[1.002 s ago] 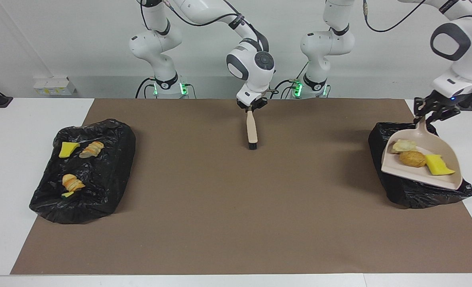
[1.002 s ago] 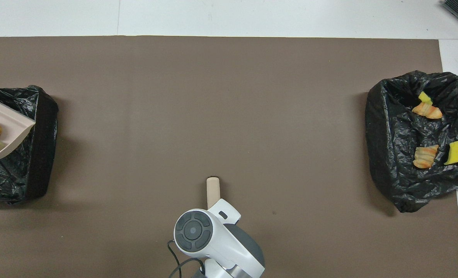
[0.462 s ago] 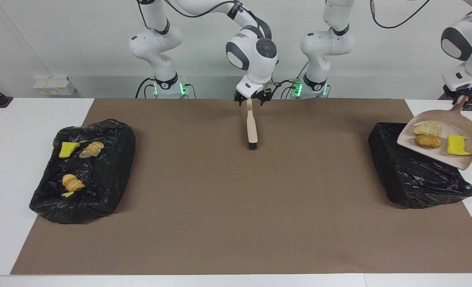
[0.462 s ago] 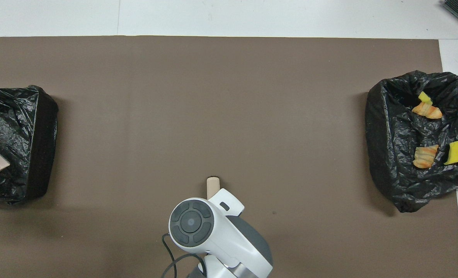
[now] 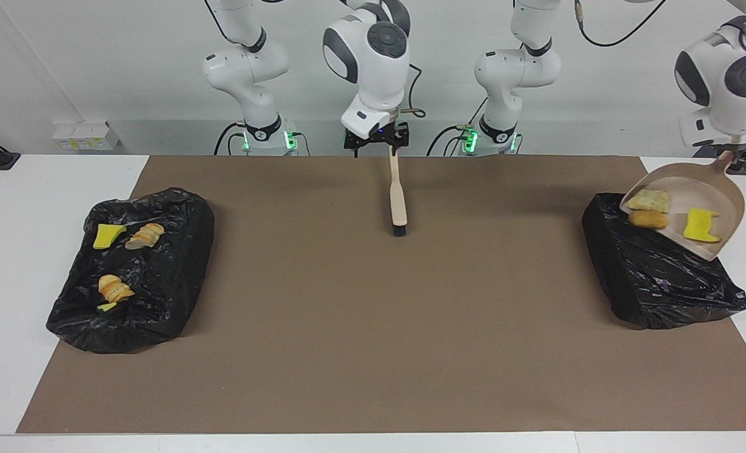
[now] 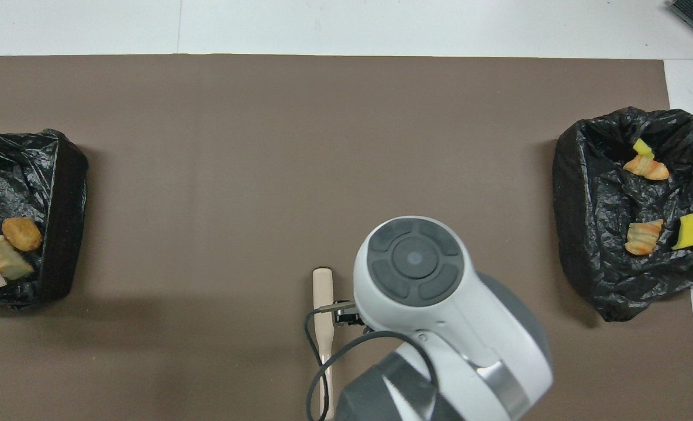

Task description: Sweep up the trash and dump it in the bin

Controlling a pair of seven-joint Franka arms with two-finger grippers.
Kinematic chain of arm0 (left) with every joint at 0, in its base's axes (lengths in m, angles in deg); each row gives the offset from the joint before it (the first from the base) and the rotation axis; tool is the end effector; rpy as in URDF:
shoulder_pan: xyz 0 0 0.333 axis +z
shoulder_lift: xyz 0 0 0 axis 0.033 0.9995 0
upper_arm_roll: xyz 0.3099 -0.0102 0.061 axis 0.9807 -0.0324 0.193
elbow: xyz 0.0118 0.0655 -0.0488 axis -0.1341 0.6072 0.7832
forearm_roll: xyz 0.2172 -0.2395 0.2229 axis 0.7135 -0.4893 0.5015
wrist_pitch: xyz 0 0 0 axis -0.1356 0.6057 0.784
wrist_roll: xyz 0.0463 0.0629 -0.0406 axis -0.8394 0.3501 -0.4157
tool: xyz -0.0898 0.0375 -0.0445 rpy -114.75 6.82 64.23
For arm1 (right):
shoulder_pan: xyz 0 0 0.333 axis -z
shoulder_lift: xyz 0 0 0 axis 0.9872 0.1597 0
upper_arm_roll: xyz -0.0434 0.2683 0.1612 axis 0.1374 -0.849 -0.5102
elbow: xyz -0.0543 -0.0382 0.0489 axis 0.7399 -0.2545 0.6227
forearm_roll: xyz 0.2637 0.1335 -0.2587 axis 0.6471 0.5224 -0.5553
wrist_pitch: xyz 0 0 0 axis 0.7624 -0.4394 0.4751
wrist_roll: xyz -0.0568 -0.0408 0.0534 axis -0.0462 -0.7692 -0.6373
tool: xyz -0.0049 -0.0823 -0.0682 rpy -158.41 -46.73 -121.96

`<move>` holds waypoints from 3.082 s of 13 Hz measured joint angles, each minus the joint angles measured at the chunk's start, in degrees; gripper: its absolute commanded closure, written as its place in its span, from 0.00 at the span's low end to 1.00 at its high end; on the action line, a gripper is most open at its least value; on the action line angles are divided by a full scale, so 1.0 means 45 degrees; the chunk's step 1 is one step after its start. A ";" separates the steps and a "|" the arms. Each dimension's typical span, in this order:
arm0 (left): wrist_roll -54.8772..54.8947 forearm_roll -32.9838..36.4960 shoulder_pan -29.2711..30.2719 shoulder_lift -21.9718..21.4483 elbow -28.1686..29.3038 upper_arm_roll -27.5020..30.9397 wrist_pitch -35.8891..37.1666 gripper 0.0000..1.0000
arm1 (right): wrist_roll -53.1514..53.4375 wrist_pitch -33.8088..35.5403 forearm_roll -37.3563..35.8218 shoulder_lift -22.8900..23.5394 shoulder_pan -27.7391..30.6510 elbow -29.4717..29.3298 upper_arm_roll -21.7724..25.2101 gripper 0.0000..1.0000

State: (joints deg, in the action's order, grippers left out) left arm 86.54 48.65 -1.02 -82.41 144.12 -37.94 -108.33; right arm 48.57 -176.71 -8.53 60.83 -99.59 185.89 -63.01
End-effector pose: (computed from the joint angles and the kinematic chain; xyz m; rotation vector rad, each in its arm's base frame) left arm 0.5077 0.1863 0.5451 -2.1176 1.2535 0.8003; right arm 0.4443 0.3255 0.5311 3.1076 0.1427 -0.3163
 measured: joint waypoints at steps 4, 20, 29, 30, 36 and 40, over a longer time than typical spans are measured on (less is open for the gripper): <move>0.0614 0.1429 0.0004 0.0013 -0.0107 -0.0294 0.0146 1.00 | -0.2068 0.0835 -0.0038 -0.0056 0.2074 -0.1549 0.0048 0.00; -0.2125 -0.5809 -0.0003 0.0491 -0.2284 -0.1718 0.1133 1.00 | -0.5702 0.1199 -0.1621 -0.0263 0.4423 -0.3144 0.3414 0.00; -1.3576 -0.9606 -0.0283 0.0761 -0.1774 -0.6030 -0.0277 1.00 | -0.5701 0.2198 -0.1391 -0.0630 0.4388 -0.2845 0.3392 0.00; -1.5007 -0.9688 -0.0320 0.0941 -0.1537 -0.6813 -0.1042 1.00 | -0.5701 0.2416 -0.1391 -0.0656 0.4383 -0.2844 0.3366 0.00; -2.1860 -1.0581 -0.0653 0.2786 -0.0750 -0.9958 -0.5581 1.00 | -0.5701 0.2447 -0.1390 -0.0692 0.4383 -0.2844 0.3367 0.00; -2.3601 -0.9638 -0.1135 0.4691 -0.0708 -1.0709 -0.7229 1.00 | -0.5701 0.2447 -0.1390 -0.0692 0.4383 -0.2844 0.3367 0.00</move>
State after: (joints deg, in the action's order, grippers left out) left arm -19.66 5.28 -6.13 -61.30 140.94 -86.13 -140.86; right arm 22.91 -165.69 -14.78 57.72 -79.86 173.09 -47.86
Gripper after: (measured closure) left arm 0.687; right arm 0.000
